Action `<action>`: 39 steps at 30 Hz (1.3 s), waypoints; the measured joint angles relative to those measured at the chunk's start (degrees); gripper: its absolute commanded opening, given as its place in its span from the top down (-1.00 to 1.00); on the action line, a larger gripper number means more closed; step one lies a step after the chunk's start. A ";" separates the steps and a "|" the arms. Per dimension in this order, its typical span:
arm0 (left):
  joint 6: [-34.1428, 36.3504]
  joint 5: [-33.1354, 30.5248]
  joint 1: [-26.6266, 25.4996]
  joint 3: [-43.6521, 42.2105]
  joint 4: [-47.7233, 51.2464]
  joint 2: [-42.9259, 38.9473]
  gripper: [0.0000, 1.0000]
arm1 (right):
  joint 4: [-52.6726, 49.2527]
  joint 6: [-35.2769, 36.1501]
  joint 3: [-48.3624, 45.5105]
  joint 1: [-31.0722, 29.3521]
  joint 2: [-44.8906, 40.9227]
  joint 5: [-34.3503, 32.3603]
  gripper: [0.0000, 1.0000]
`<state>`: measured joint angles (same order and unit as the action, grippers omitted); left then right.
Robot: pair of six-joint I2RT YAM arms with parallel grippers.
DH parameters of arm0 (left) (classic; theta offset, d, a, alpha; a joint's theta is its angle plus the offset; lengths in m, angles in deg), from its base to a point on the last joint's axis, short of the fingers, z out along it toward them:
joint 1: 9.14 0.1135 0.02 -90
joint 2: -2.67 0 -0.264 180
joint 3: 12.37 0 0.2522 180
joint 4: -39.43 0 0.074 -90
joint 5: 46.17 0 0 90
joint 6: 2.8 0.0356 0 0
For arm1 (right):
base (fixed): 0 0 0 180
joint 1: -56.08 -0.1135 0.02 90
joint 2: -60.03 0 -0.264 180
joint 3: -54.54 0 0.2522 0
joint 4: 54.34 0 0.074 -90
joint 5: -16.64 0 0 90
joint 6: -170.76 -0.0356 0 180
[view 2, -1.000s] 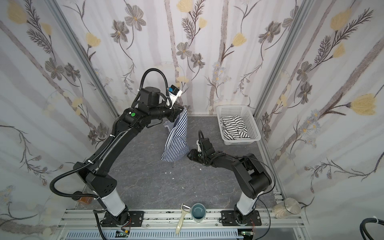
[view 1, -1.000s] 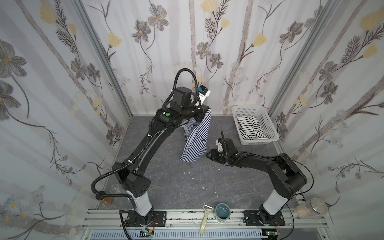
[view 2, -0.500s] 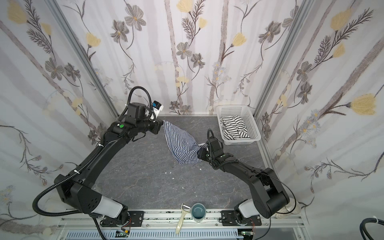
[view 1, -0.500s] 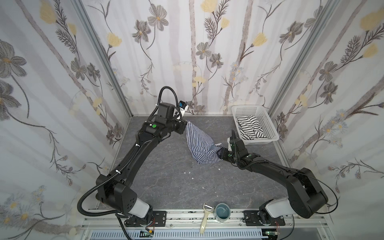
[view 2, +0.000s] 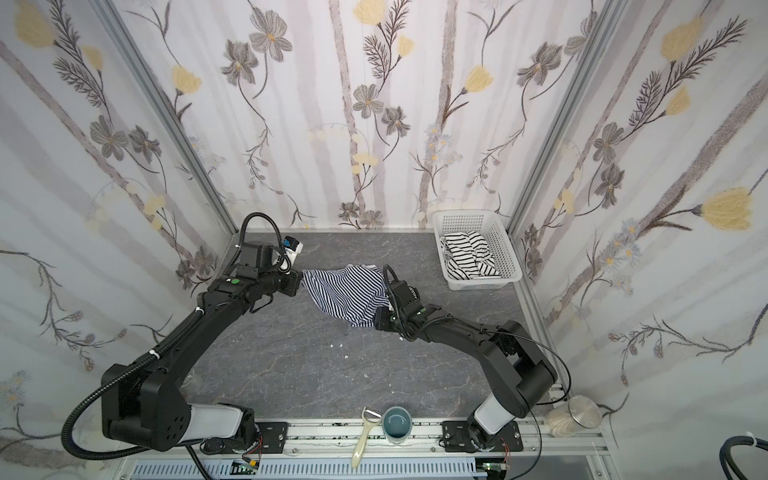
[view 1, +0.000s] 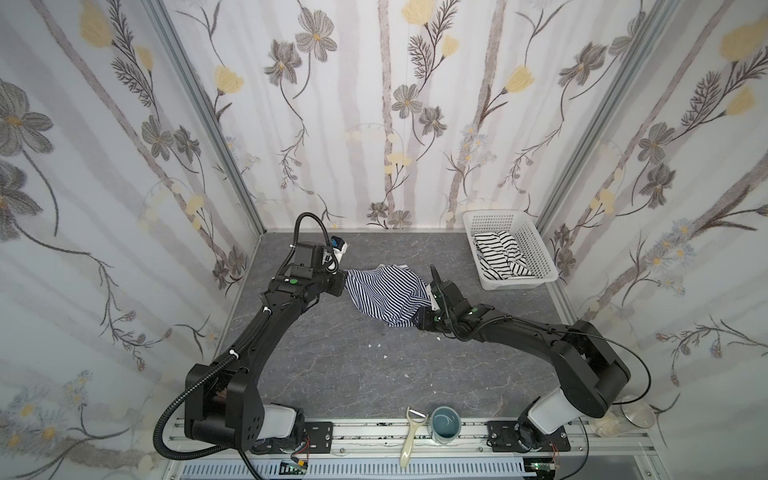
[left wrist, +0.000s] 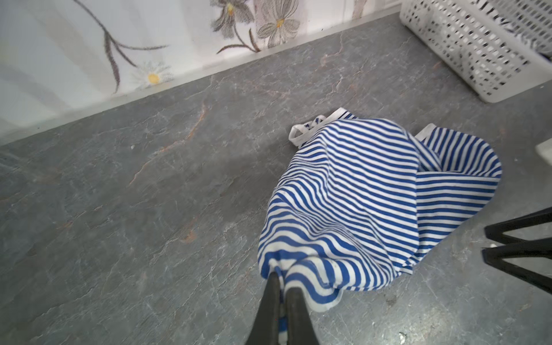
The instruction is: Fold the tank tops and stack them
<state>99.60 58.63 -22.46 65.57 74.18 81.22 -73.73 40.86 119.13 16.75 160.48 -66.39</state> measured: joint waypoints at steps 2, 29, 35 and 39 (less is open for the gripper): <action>-0.44 1.79 -0.66 3.37 -0.39 1.07 1.00 | -0.17 -0.15 0.02 0.42 -0.04 -0.02 -0.11; -0.26 1.14 -29.70 72.04 8.79 37.03 1.00 | -0.09 -6.93 -21.90 13.57 -38.82 -2.82 -0.20; -1.88 -0.22 -29.62 76.32 8.74 40.26 1.00 | -2.86 -6.01 -20.70 14.01 -37.77 -3.50 -0.24; -1.70 -1.07 -26.84 74.40 8.35 43.19 1.00 | -3.56 -5.40 -18.45 14.05 -33.09 -3.43 -0.30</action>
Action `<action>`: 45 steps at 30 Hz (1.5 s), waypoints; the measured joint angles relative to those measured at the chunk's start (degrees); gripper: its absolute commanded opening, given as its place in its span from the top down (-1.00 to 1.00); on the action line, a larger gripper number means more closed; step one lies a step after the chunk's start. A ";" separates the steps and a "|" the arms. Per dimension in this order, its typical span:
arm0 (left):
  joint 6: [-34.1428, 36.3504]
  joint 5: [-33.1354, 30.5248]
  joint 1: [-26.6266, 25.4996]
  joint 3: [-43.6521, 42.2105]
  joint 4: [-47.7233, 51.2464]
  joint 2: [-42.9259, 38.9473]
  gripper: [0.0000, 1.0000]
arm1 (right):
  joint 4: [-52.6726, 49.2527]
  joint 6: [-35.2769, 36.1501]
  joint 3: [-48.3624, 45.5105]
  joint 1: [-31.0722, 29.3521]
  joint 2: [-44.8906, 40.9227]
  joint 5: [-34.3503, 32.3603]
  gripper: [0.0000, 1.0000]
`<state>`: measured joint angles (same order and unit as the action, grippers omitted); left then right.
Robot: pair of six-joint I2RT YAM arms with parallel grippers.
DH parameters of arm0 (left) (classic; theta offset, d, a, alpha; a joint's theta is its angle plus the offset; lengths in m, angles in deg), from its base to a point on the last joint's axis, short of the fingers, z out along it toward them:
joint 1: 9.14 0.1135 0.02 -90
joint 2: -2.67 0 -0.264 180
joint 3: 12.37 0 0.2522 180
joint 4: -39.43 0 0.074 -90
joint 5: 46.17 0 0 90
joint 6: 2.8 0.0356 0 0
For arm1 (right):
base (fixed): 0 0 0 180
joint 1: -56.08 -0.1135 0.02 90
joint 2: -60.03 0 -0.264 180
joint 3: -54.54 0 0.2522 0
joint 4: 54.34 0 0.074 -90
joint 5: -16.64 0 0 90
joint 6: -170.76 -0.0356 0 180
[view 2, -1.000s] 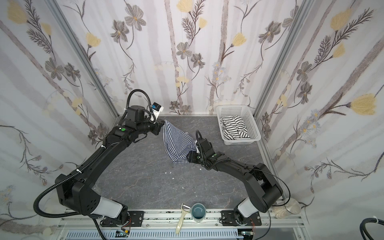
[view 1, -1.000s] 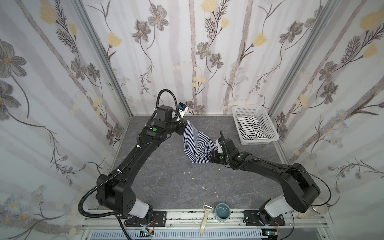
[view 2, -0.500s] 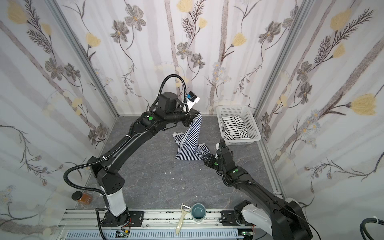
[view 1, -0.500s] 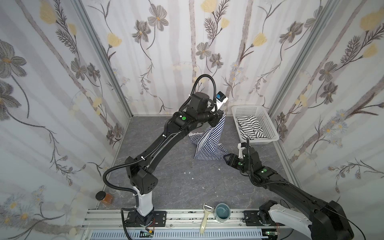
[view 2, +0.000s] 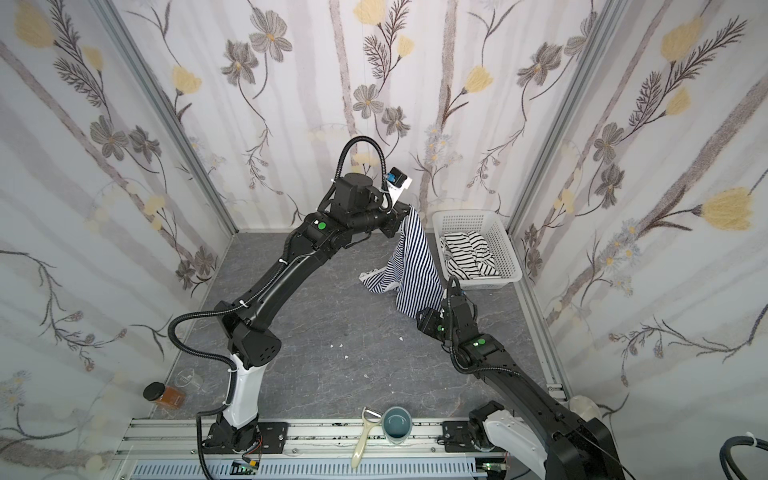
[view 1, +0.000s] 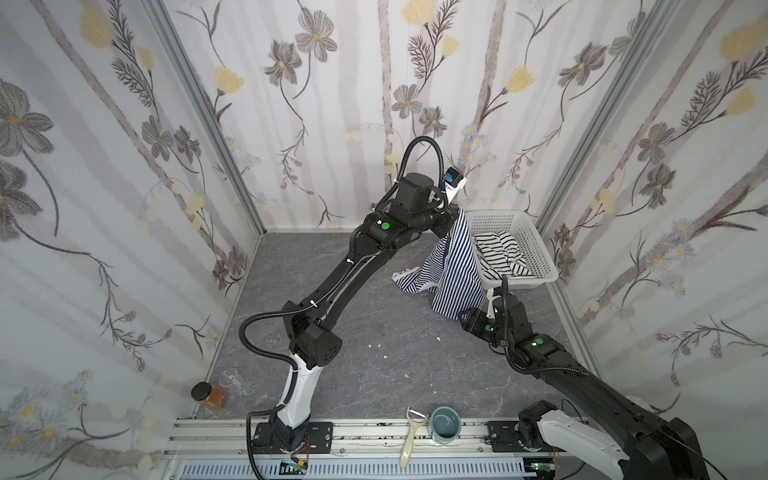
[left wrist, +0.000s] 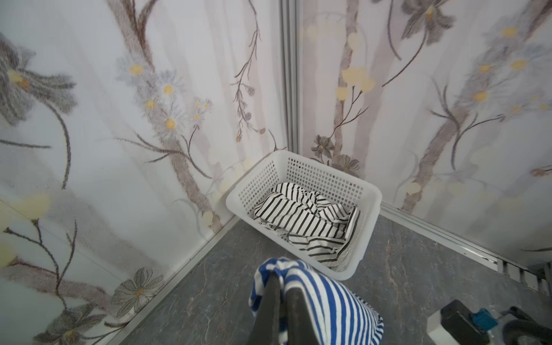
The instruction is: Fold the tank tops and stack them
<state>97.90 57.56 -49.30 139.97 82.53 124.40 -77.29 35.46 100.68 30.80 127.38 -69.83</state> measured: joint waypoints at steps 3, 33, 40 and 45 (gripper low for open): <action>-0.61 -0.07 5.14 -0.26 0.20 4.17 1.00 | 0.04 0.61 1.16 -0.22 3.89 0.63 -0.32; -1.44 2.19 16.87 -21.42 -4.07 6.12 1.00 | 0.44 -1.22 14.73 -8.68 33.92 -2.97 -0.05; -1.03 2.16 16.96 -28.72 -7.65 2.58 1.00 | 0.92 -2.38 16.11 -8.76 37.09 -4.63 -0.03; -0.39 2.19 17.03 -32.22 -9.73 0.68 1.00 | 2.64 -3.28 16.74 -8.76 38.18 -5.03 -0.01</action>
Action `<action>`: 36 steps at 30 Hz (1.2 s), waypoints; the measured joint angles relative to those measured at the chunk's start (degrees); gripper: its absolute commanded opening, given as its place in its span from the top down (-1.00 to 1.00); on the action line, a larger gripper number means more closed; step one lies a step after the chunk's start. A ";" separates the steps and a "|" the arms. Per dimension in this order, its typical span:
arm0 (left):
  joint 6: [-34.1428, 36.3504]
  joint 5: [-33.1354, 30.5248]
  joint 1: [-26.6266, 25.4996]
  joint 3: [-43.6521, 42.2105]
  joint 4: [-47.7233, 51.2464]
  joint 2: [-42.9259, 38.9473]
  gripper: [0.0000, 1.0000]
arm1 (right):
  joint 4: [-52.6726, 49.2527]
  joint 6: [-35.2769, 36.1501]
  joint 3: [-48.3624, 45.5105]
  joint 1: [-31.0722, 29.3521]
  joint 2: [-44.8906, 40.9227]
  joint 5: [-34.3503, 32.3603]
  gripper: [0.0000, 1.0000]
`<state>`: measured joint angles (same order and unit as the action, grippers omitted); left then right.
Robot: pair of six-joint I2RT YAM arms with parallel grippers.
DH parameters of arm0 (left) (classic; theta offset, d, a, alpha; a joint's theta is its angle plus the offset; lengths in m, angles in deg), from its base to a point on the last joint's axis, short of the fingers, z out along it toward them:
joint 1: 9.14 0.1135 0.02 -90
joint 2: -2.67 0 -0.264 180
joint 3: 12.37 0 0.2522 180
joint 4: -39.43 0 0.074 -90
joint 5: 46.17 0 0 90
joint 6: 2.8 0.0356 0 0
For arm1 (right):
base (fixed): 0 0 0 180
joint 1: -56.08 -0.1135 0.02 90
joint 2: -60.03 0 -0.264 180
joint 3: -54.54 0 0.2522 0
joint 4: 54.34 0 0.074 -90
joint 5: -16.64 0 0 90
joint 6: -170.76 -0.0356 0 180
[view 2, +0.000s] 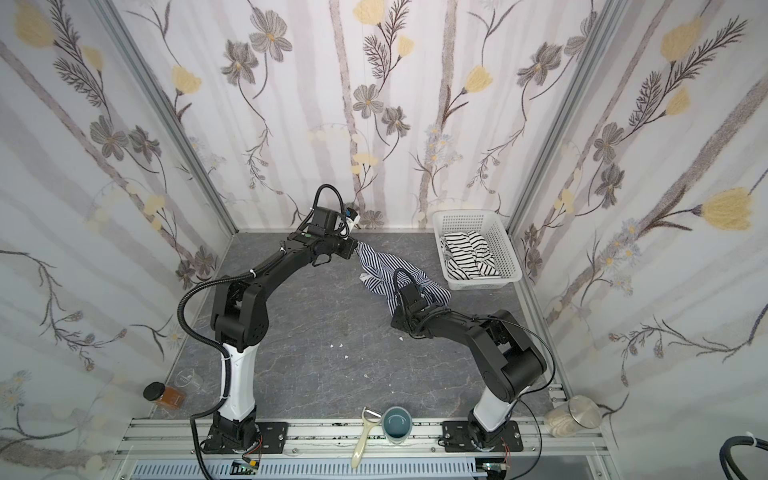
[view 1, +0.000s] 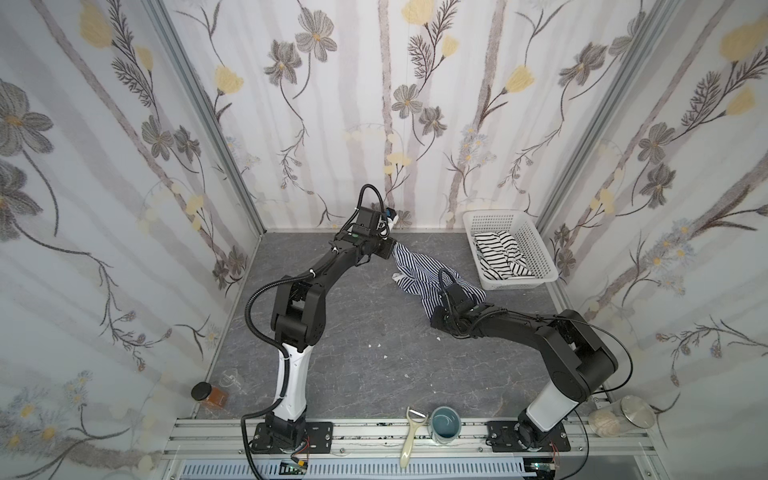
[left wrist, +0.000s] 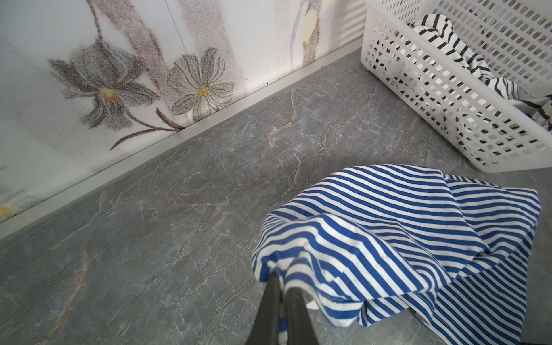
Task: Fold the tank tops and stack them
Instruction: 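Grasp the hanging edge with the right gripper and stretch the top between grippers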
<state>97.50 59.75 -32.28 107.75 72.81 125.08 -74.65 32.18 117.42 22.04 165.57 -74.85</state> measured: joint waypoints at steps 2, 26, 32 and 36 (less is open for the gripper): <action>0.04 0.00 0.11 -1.25 -0.63 -0.70 1.00 | 0.52 -0.37 0.46 0.00 0.66 -0.35 0.03; 0.00 -0.24 4.37 -12.00 -3.30 -13.46 1.00 | -4.26 1.99 3.23 1.14 -15.17 0.07 1.00; -0.04 -1.33 5.44 -14.25 -3.19 -25.92 1.00 | -10.73 8.61 15.43 6.34 -25.59 3.45 1.00; -0.04 -3.69 5.60 -14.21 -2.99 -33.88 1.00 | -13.51 12.11 22.88 7.52 -28.74 7.63 1.00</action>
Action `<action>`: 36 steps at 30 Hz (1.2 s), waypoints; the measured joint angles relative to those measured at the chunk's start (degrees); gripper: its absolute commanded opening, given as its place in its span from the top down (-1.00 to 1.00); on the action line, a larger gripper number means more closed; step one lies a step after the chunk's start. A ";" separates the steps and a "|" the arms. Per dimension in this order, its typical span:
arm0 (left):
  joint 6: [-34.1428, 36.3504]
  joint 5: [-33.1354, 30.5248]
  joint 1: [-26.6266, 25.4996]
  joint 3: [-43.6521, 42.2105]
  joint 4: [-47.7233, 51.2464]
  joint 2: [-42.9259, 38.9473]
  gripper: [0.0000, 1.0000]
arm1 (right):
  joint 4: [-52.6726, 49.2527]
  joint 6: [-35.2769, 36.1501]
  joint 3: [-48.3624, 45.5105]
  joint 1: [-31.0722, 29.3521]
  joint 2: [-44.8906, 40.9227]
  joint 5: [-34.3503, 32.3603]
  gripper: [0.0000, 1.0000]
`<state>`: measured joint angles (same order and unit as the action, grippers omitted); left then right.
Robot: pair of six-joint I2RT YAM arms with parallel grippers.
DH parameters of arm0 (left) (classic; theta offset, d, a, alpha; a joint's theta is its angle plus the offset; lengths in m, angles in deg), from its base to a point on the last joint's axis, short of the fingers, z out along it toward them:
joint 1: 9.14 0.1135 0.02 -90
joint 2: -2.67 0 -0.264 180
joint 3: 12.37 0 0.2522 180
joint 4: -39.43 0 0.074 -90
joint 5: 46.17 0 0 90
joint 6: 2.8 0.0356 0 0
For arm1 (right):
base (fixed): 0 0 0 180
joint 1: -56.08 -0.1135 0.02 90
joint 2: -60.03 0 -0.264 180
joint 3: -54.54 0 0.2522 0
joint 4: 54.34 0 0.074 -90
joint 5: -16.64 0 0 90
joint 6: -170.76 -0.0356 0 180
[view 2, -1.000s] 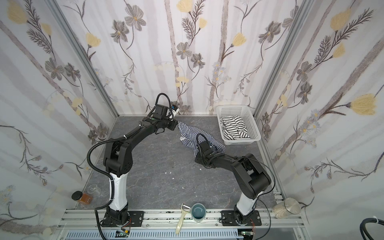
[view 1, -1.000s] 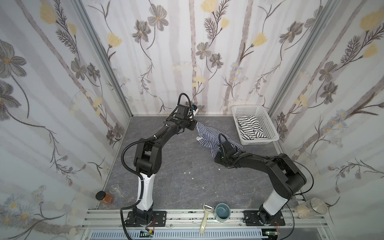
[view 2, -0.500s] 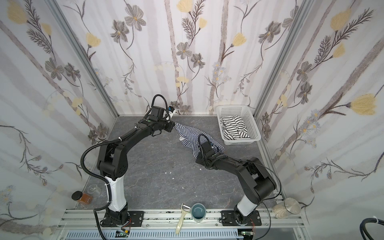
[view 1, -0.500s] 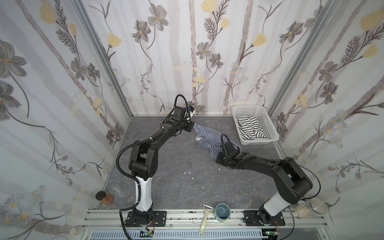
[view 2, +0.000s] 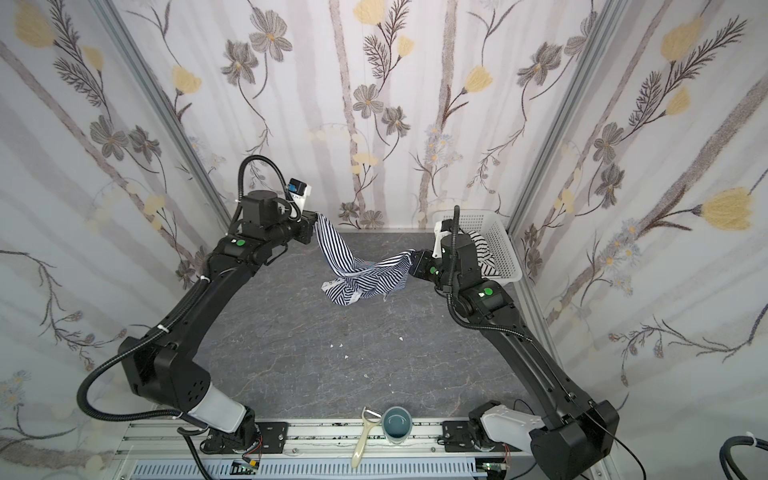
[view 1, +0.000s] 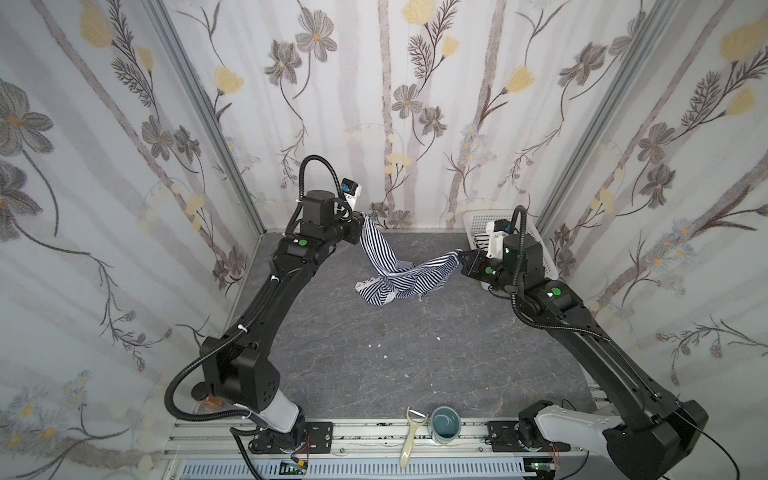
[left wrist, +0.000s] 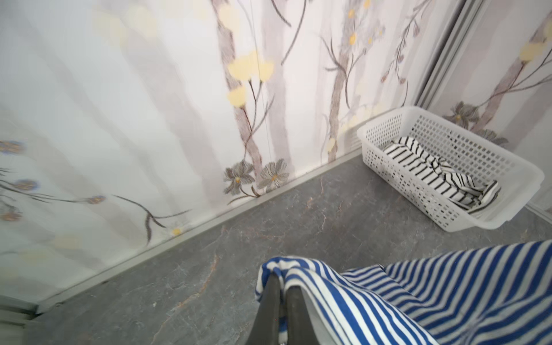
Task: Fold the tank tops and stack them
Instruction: 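Grasp the hanging edge with the right gripper and stretch the top between grippers, then lift the striped top high with both grippers and swing it farther from the robot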
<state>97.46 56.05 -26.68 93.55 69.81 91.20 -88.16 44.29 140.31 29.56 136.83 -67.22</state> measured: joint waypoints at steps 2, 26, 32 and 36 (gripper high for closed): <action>-0.15 -1.18 0.11 2.08 1.38 -2.99 1.00 | -1.14 1.31 3.65 0.13 -0.74 2.91 1.00; -0.02 -5.27 4.74 24.94 16.81 -3.52 1.00 | -7.32 2.43 28.39 11.85 5.42 17.31 1.00; -2.56 -0.39 9.16 28.02 14.27 7.93 1.00 | -1.88 0.00 29.33 16.63 17.77 24.15 1.00; -4.11 2.12 10.82 36.96 12.85 17.64 1.00 | 1.18 -2.14 35.17 18.21 28.22 27.82 1.00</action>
<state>93.35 58.17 -15.86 130.51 82.66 108.84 -86.98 42.15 175.48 47.77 165.04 -39.40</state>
